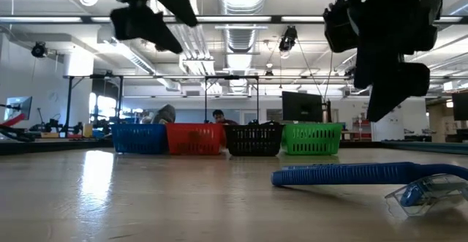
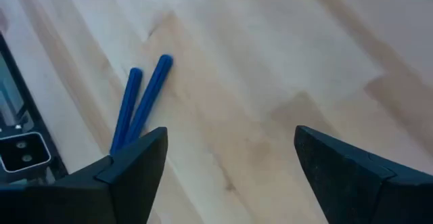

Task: Pick & Place Travel size toiletries
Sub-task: Put the top razor into the black basket

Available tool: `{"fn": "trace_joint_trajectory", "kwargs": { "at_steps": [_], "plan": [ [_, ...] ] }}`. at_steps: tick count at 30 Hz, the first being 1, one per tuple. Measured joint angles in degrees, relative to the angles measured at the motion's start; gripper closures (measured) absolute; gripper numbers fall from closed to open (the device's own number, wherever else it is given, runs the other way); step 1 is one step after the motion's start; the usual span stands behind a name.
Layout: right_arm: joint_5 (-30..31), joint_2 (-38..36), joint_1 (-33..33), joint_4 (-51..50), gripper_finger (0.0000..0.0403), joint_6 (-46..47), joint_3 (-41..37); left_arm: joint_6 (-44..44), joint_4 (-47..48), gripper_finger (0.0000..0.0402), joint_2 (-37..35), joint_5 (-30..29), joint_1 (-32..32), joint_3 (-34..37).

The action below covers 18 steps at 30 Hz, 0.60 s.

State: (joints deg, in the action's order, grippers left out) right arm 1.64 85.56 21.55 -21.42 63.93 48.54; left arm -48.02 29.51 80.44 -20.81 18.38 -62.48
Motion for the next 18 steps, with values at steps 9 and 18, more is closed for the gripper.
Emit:
{"fn": "trace_joint_trajectory", "kwargs": {
  "at_steps": [9,18],
  "plan": [
    [-0.3,11.8,3.0,-3.4,0.0099,0.8,12.0,-4.2,6.0,0.0115,0.0,-4.8,9.4,0.0],
    [-0.2,23.9,2.8,-17.6,0.0077,3.4,26.3,1.3,13.7,0.0115,0.0,-4.5,12.8,1.0]
  ]
}}
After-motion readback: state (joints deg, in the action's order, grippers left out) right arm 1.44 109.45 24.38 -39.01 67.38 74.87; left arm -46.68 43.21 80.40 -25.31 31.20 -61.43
